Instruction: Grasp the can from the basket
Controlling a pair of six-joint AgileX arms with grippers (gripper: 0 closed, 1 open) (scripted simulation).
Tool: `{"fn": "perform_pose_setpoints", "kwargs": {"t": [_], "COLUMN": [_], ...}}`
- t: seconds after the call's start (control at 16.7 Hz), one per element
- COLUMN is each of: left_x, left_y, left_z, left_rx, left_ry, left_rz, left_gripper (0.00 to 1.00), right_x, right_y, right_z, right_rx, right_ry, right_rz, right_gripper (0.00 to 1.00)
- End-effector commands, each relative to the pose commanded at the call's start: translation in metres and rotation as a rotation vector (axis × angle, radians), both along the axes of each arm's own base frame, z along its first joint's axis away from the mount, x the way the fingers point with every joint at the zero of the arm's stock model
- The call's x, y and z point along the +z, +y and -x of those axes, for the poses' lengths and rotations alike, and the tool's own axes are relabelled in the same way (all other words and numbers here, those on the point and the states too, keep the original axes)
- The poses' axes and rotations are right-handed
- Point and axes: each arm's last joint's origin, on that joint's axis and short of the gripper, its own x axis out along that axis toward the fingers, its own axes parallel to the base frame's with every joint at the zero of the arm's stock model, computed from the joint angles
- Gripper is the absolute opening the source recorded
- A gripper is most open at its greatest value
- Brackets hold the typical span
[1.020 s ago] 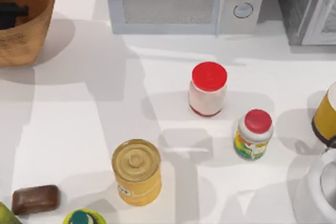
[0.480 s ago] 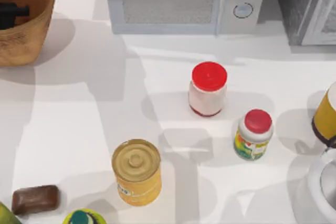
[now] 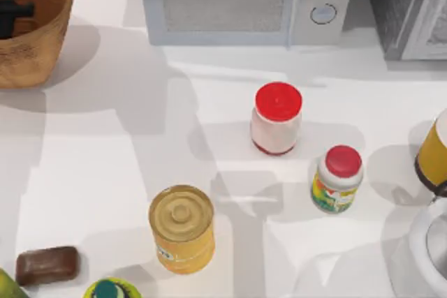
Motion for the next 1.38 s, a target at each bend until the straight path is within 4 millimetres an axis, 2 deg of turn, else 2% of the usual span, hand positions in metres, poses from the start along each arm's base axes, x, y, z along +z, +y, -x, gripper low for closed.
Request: {"fn": "perform_pose_setpoints", "kwargs": {"t": [0.12, 0.24, 0.36, 0.48, 0.6, 0.72, 0.84, 0.96, 1.08, 1.2, 1.38], "left_x": [0.020, 0.049, 0.081, 0.116, 0.153, 0.185, 0.199, 0.190, 0.163, 0.125, 0.066], "left_y": [0.003, 0.002, -0.004, -0.016, -0.031, -0.048, -0.063, -0.074, -0.081, -0.085, -0.087], "left_z": [0.009, 0.024, 0.047, 0.080, 0.125, 0.184, 0.251, 0.313, 0.359, 0.388, 0.408], "left_rx": [0.012, 0.013, 0.003, -0.021, -0.058, -0.097, -0.126, -0.145, -0.151, -0.138, -0.086], "left_ry": [-0.044, -0.114, -0.205, -0.319, -0.458, -0.615, -0.770, -0.909, -1.021, -1.105, -1.197], "left_rz": [0.011, 0.022, 0.030, 0.033, 0.028, 0.014, -0.007, -0.030, -0.050, -0.064, -0.073], "left_gripper": [0.00, 0.00, 0.00, 0.00, 0.00, 0.00, 0.00, 0.00, 0.00, 0.00, 0.00], "right_x": [0.000, 0.000, 0.000, 0.000, 0.000, 0.000, 0.000, 0.000, 0.000, 0.000, 0.000], "right_y": [0.000, 0.000, 0.000, 0.000, 0.000, 0.000, 0.000, 0.000, 0.000, 0.000, 0.000], "right_z": [0.000, 0.000, 0.000, 0.000, 0.000, 0.000, 0.000, 0.000, 0.000, 0.000, 0.000], "right_rx": [0.000, 0.000, 0.000, 0.000, 0.000, 0.000, 0.000, 0.000, 0.000, 0.000, 0.000], "right_ry": [0.000, 0.000, 0.000, 0.000, 0.000, 0.000, 0.000, 0.000, 0.000, 0.000, 0.000], "right_rz": [0.000, 0.000, 0.000, 0.000, 0.000, 0.000, 0.000, 0.000, 0.000, 0.000, 0.000], "right_gripper": [1.00, 1.00, 1.00, 1.00, 1.00, 1.00, 1.00, 1.00, 1.00, 1.00, 1.00]}}
